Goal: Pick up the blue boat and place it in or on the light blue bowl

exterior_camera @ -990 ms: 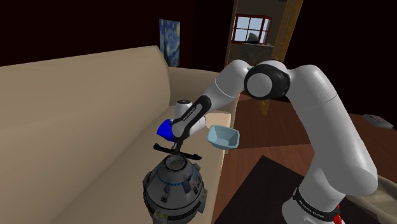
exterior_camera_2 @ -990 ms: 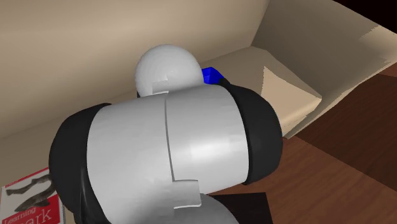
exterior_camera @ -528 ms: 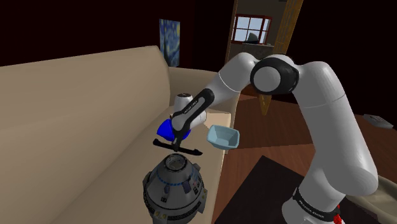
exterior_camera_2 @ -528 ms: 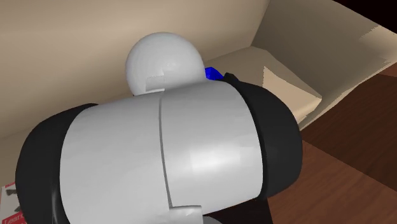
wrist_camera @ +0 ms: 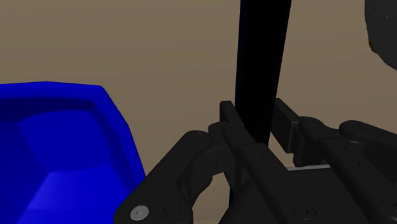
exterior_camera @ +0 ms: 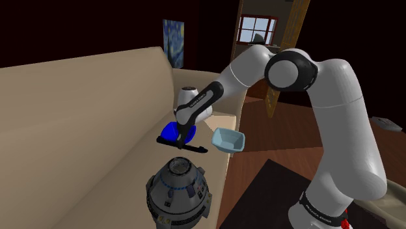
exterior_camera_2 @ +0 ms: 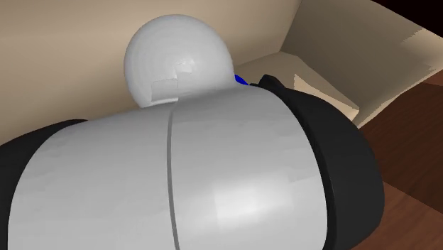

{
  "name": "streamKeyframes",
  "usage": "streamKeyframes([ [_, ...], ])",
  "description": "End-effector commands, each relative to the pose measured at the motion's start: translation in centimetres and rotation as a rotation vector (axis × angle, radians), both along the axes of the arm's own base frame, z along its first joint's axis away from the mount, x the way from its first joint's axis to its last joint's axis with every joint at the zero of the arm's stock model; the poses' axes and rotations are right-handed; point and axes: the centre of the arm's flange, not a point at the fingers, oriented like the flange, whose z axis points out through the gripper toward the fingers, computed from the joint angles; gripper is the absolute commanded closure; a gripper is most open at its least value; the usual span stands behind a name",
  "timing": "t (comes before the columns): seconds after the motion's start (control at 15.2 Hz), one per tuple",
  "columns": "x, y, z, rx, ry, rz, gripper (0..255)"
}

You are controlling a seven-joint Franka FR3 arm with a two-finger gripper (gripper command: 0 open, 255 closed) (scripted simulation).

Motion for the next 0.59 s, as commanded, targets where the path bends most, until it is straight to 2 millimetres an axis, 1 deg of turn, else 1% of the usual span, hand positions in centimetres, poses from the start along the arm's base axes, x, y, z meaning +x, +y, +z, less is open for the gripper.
streamKeyframes([
  [0.0,0.0,0.0,1.0,0.000,0.000,0.000,255],
  [0.53,0.0,0.0,5.2,0.000,0.000,0.000,255],
])
